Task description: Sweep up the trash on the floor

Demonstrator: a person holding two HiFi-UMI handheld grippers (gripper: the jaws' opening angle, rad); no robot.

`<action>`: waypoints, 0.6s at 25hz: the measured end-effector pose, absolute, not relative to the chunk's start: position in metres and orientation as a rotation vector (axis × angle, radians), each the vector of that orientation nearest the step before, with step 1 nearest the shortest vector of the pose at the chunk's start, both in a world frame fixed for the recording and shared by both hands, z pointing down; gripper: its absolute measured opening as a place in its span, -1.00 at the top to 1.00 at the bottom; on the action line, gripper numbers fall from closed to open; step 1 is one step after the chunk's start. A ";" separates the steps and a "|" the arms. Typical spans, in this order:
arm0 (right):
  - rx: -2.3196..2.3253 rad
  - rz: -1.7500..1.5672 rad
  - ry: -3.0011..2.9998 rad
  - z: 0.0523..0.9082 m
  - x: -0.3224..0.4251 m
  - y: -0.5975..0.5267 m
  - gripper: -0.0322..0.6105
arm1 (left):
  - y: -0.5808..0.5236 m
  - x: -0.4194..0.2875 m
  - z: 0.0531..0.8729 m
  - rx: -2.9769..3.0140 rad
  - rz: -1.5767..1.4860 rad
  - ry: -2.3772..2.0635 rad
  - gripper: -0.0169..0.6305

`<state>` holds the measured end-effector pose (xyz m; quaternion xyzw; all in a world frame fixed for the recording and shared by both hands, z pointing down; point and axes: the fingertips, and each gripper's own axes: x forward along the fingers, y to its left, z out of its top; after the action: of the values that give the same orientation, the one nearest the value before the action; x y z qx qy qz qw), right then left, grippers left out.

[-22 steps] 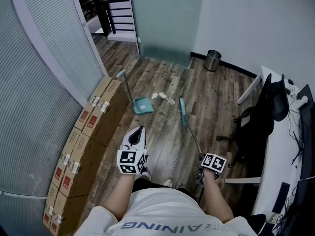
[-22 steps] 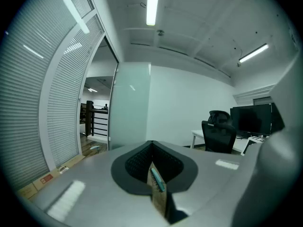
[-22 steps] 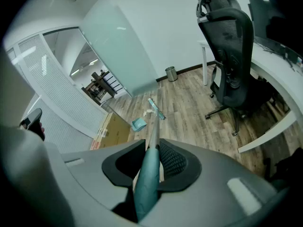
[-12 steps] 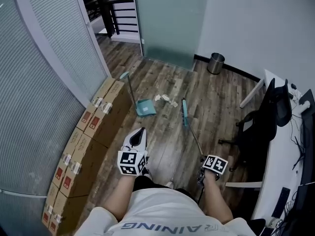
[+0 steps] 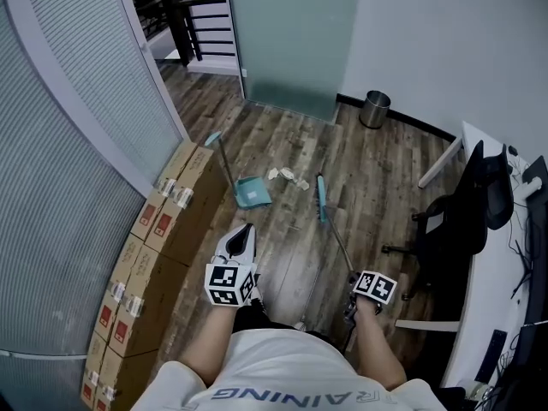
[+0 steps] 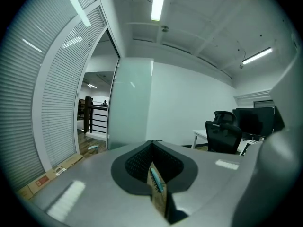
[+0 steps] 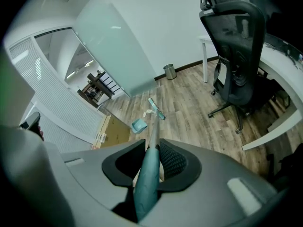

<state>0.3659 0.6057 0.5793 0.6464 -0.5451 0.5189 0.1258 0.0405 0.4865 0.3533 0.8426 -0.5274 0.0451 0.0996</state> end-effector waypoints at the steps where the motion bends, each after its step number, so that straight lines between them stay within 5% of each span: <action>1: 1.884 1.511 -1.581 0.580 0.364 0.599 0.56 | 0.478 0.038 0.354 2.491 0.135 -1.558 0.94; 15: 1.942 1.479 -1.526 0.564 0.288 0.465 0.56 | 0.330 -0.058 0.357 2.471 0.116 -1.530 0.94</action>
<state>0.2880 0.4648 0.5635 0.6688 -0.5255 0.5093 0.1314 -0.0583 0.3297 0.3570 0.8438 -0.5224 0.0395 0.1163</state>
